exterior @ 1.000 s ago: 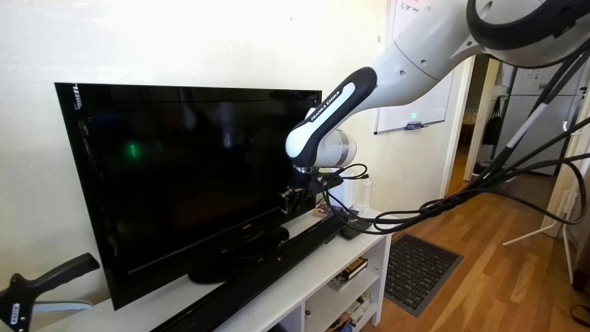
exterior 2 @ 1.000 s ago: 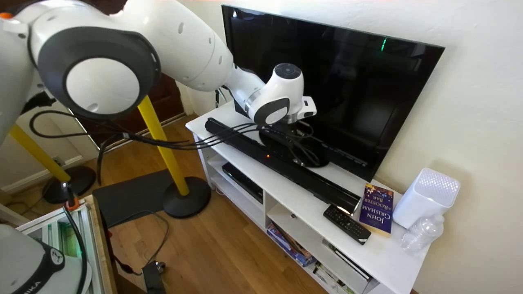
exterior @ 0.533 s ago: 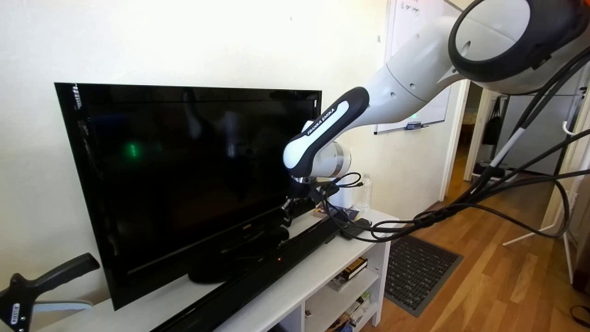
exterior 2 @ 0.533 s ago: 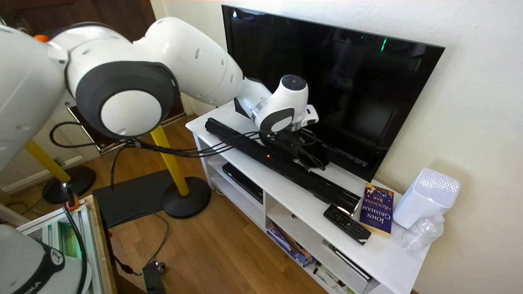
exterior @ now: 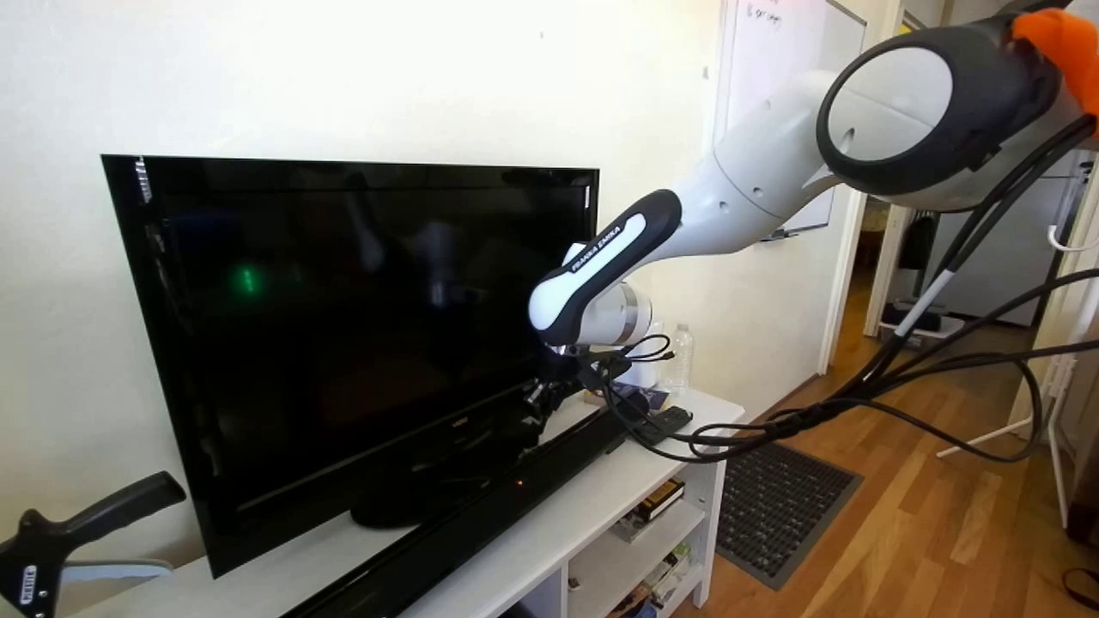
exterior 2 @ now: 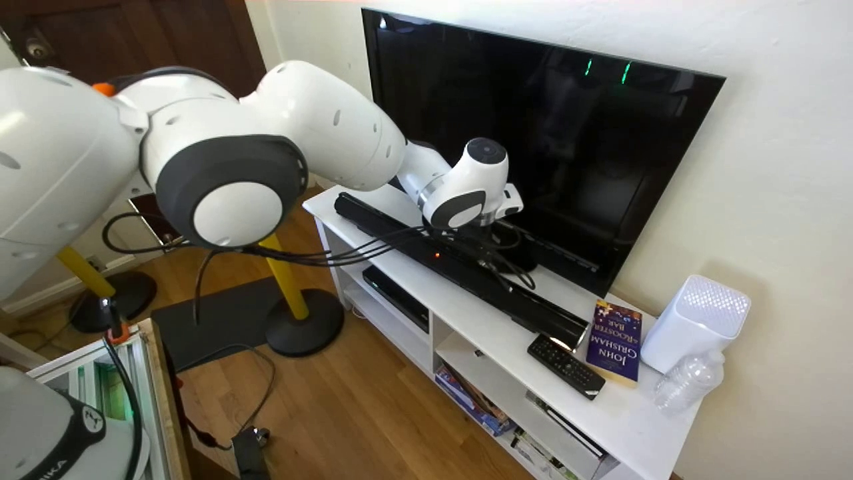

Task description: Press a button on the home theatre system

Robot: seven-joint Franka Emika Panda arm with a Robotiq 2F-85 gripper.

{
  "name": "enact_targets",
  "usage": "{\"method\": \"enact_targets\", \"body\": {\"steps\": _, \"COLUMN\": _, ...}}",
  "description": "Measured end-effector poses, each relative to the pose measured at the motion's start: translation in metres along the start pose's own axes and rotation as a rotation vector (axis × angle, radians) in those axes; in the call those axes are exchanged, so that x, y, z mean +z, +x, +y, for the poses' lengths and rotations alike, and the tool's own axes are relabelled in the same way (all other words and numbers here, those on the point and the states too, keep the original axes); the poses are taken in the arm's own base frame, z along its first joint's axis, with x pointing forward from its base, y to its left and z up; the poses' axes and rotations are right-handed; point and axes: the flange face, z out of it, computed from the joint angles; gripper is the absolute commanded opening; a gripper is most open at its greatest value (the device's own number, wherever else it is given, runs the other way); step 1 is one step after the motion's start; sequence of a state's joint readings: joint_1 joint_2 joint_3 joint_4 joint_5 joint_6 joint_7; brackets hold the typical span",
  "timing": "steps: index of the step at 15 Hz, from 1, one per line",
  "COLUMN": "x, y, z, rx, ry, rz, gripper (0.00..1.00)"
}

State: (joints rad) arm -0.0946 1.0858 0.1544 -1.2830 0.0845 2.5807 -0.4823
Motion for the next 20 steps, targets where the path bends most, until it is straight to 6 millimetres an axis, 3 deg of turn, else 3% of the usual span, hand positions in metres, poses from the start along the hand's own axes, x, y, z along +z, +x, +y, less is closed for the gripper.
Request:
{"method": "enact_targets", "body": {"steps": 10, "x": 0.017, "y": 0.0, "z": 0.002, "rx": -0.005, "ry": 0.021, "rz": -0.02, "gripper": 0.0}}
{"method": "enact_targets", "body": {"steps": 20, "x": 0.016, "y": 0.002, "z": 0.003, "rx": -0.008, "ry": 0.047, "rz": -0.066, "gripper": 0.0}}
